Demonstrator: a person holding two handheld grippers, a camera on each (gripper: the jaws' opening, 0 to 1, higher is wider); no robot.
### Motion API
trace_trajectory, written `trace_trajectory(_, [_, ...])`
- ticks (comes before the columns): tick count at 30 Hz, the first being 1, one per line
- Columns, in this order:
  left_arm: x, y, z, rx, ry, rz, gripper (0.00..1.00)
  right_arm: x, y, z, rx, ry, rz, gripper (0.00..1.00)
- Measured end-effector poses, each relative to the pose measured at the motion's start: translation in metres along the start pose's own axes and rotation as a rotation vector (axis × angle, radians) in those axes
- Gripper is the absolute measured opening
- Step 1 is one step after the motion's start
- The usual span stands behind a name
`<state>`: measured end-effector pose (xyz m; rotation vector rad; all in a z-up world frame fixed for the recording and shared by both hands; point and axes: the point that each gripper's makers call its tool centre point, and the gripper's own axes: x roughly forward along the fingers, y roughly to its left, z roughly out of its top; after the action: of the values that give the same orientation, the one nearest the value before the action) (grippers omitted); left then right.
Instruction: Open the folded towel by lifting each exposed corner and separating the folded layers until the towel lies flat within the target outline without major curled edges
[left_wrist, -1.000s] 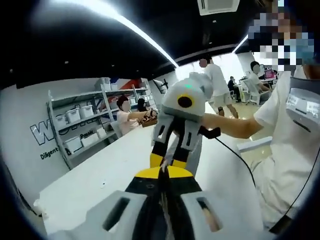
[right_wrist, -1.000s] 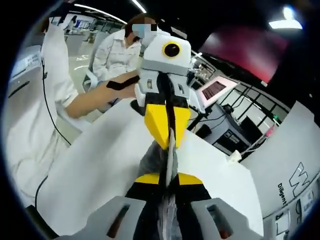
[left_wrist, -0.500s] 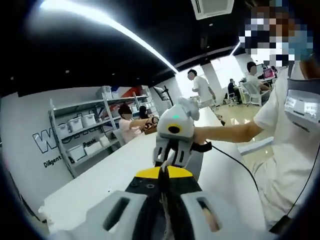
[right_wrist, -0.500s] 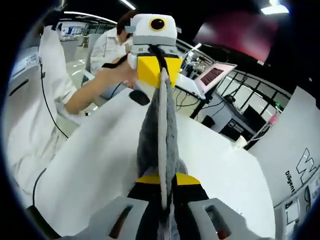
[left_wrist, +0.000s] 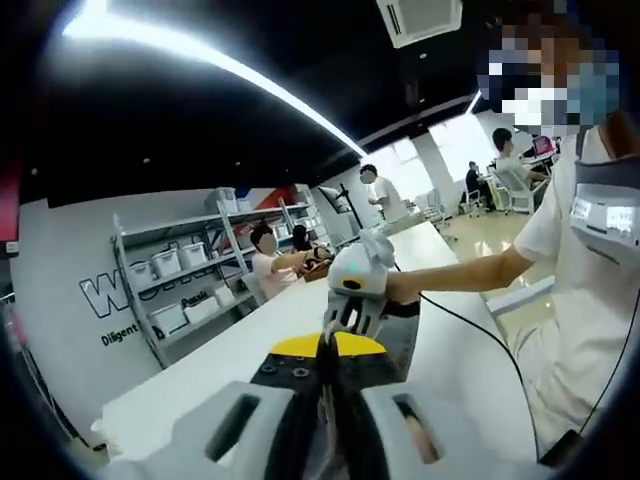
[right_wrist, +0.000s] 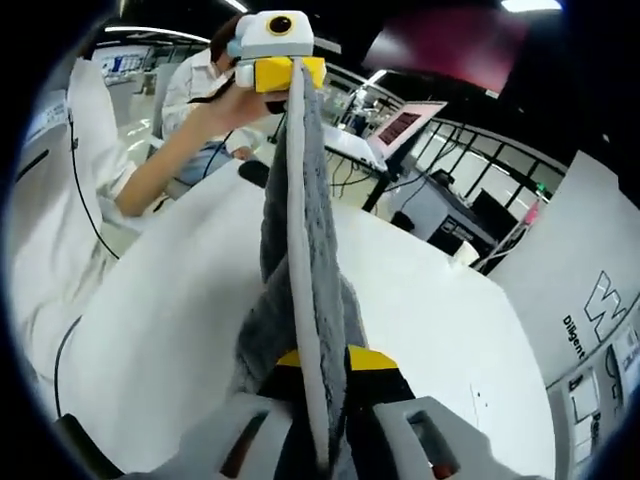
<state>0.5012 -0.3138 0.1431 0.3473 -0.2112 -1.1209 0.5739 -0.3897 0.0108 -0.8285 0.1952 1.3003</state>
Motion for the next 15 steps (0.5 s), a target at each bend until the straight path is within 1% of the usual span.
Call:
trace_trajectory(6, [-0.001, 0.001, 0.002, 0.004, -0.002, 0.009, 0.02, -0.005, 0.002, -0.007, 0.008, 0.008, -0.018, 0.0])
trace_trajectory(8, [-0.003, 0.002, 0.005, 0.009, -0.008, 0.016, 0.02, -0.007, 0.001, -0.013, 0.001, 0.038, -0.033, 0.0])
trace_trajectory(10, [-0.006, 0.002, 0.008, 0.014, -0.012, 0.022, 0.02, -0.008, 0.002, -0.016, 0.002, 0.045, -0.031, 0.0])
trace_trajectory(12, [-0.007, 0.003, 0.008, 0.017, -0.011, 0.027, 0.02, -0.011, 0.004, -0.015, 0.014, 0.029, -0.018, 0.0])
trace_trajectory(15, [-0.009, 0.006, 0.007, 0.015, -0.008, 0.038, 0.02, -0.015, 0.004, -0.017, 0.01, 0.029, -0.032, 0.0])
